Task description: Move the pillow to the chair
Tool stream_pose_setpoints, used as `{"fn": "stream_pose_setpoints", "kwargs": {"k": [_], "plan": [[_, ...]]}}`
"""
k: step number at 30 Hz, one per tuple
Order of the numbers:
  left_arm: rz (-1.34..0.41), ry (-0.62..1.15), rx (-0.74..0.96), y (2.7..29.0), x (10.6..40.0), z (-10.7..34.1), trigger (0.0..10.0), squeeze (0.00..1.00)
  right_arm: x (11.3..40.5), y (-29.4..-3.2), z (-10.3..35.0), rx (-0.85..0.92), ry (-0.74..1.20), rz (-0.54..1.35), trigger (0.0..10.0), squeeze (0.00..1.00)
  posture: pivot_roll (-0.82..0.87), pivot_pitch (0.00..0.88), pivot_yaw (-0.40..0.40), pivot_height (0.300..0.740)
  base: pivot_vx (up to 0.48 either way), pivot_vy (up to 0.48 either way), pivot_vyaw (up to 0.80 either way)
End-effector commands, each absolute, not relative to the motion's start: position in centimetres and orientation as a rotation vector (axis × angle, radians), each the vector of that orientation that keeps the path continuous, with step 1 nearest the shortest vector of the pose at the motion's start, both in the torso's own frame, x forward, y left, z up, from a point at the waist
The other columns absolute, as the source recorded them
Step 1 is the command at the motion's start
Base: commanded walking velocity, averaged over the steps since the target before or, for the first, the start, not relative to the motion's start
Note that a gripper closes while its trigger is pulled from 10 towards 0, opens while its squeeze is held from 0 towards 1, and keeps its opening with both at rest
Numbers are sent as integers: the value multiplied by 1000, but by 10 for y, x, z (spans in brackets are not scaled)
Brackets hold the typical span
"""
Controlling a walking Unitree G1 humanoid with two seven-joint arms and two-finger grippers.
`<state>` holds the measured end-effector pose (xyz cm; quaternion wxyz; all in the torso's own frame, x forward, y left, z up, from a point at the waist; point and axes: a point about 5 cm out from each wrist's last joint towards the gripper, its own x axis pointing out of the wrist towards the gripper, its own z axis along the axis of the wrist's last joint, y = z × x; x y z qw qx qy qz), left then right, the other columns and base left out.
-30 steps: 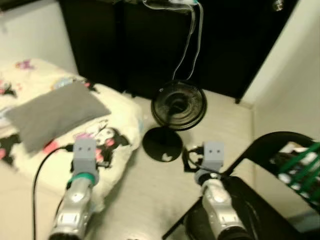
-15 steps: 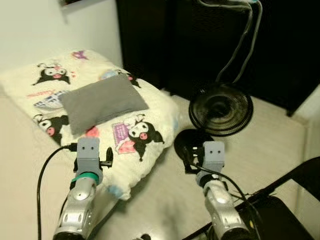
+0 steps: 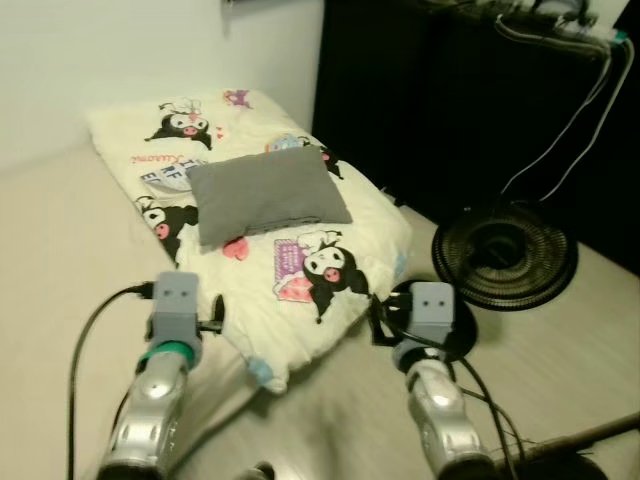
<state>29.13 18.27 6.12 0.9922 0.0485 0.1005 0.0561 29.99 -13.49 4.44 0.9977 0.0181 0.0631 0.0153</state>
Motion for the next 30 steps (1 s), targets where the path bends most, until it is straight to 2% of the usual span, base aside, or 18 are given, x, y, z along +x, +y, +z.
{"fn": "stream_pose_setpoints", "kwargs": {"k": [1,30], "plan": [[103,233,93,180,288,55,10000,0,296,-141,39,36,153,11,10000,0,111,0,19,740,0,0,800],[108,234,81,181,288,57,10000,0,298,-145,38,40,163,0,10000,0,117,0,17,740,0,0,800]]}}
